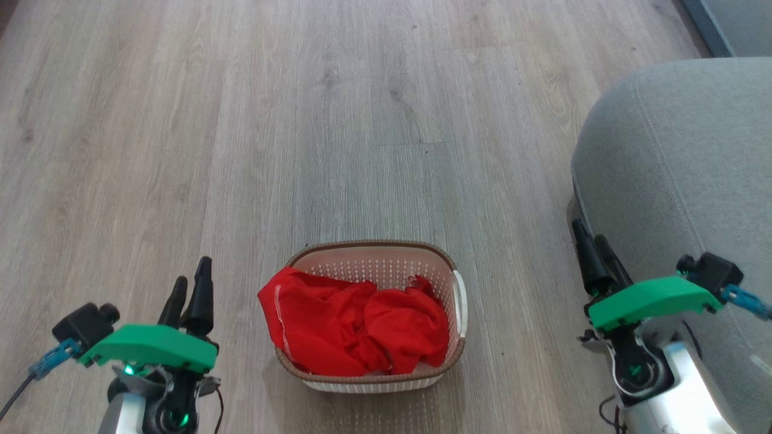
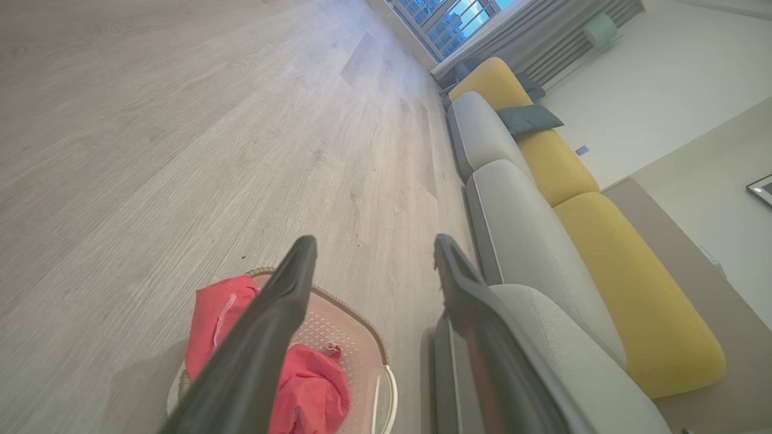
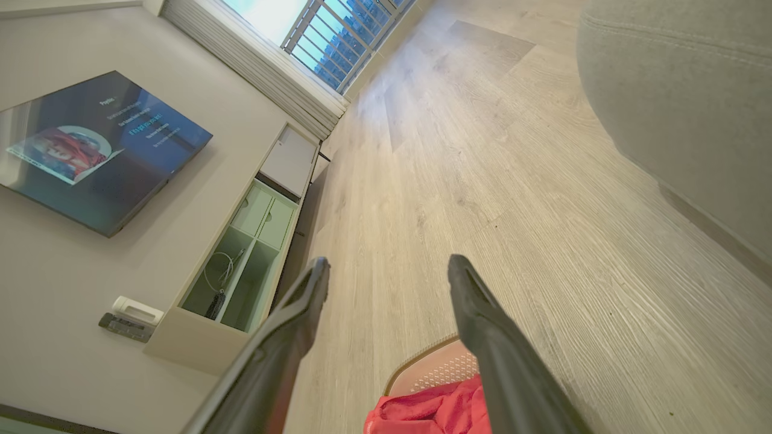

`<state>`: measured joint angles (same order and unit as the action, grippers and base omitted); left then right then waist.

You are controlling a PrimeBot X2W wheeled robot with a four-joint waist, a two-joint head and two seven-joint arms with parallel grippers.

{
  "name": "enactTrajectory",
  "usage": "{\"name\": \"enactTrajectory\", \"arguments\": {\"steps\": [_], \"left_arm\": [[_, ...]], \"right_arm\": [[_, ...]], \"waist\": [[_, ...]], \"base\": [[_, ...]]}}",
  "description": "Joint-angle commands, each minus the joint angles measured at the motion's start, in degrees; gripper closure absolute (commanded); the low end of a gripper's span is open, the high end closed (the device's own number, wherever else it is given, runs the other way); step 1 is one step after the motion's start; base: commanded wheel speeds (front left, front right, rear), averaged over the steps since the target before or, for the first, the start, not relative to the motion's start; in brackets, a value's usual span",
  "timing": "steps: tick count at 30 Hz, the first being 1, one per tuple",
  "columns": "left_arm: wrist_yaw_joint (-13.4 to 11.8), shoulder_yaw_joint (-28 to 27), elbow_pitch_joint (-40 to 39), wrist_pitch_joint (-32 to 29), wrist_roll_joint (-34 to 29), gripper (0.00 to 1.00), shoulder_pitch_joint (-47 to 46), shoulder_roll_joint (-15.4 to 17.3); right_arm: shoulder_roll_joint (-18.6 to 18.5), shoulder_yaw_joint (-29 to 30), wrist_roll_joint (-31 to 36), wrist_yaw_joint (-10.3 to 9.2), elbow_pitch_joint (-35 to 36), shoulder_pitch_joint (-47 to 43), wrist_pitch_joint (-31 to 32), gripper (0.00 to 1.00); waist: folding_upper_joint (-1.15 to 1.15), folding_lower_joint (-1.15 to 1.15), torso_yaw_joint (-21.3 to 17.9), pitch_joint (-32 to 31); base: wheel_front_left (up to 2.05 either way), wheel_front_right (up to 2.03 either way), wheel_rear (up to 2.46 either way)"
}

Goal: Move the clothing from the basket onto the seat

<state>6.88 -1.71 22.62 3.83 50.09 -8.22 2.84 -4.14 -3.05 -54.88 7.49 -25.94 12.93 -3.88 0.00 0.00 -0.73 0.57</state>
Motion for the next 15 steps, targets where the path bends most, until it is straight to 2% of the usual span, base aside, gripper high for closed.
{"name": "enactTrajectory", "arguments": {"steps": [1, 15], "left_arm": [[0.30, -0.53, -1.38, 0.98, -2.30, 0.00, -3.59, 1.21], [0.37, -0.14, -0.13, 3.32, -12.16, 0.00, -5.81, 1.60]], "right_arm": [[-1.14, -1.22, 2.04, 0.01, 1.51, 3.93, -0.80, 0.00], [-1.87, -3.50, 10.90, 0.00, 0.15, 7.02, -3.18, 0.00]], "waist": [[0.00, 0.00, 0.01, 0.02], [0.00, 0.00, -0.04, 0.39]], "base": [[0.00, 0.00, 0.00], [0.00, 0.00, 0.00]]}}
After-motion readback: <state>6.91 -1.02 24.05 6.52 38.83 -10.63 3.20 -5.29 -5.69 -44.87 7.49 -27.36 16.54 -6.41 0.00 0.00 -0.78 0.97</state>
